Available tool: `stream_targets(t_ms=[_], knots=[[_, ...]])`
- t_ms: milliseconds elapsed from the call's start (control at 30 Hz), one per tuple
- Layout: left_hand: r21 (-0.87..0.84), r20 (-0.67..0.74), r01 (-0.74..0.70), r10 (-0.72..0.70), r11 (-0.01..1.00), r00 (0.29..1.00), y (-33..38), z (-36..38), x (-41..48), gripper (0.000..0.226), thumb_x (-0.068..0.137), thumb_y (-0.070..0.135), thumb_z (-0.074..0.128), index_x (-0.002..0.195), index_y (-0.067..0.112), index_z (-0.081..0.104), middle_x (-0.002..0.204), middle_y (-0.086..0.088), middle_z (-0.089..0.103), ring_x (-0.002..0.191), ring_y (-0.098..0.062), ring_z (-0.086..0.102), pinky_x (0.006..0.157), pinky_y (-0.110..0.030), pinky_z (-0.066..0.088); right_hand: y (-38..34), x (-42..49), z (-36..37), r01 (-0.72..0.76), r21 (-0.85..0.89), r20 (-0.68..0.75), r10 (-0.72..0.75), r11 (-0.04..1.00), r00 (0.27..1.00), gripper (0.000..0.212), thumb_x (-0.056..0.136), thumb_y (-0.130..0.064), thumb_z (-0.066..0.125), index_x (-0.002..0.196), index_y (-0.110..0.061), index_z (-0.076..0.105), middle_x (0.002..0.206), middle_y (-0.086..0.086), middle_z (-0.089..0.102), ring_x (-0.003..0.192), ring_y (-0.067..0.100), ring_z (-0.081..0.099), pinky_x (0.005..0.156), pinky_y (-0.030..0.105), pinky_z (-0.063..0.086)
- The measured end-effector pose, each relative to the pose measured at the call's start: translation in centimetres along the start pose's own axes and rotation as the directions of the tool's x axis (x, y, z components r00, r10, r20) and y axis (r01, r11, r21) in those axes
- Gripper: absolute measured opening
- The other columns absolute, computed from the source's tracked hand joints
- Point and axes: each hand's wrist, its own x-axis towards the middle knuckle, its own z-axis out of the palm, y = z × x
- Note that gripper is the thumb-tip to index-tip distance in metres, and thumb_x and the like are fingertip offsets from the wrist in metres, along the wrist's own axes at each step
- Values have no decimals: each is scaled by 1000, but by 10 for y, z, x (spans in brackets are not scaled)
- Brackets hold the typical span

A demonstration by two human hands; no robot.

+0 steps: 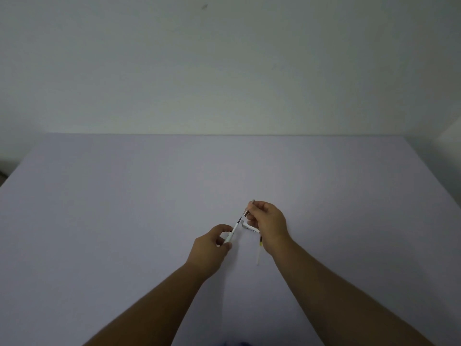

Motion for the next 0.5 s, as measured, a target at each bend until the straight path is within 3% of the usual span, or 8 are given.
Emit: stream_targets(t_ms=[267,367,500], knots=[[12,3,-4,4,1000,1000,0,1,0,25,89,23,58,112,34,58,89,-6,68,79,-22,64,57,-18,45,0,-1,-2,-5,68,-26,7,998,1000,8,86,-18,65,85,-11,68,71,1,67,60,9,60,54,18,51],[17,0,0,0,1000,1000,1,2,2,25,90,24,58,112,35,57,87,-4,68,73,-17,62,54,-17,43,0,-1,-2,0,18,10,0,1000,1000,7,86,-18,66,83,-13,68,72,2,68,58,8,60,51,16,52],[14,-7,0,0,1000,1000,2,3,4,24,89,23,59,109,36,57,84,0,67,69,-12,61,55,-16,44,4,-2,0,-17,-73,84,23,997,996,17,85,-19,67,96,-6,69,86,9,70,66,14,62,68,28,56]])
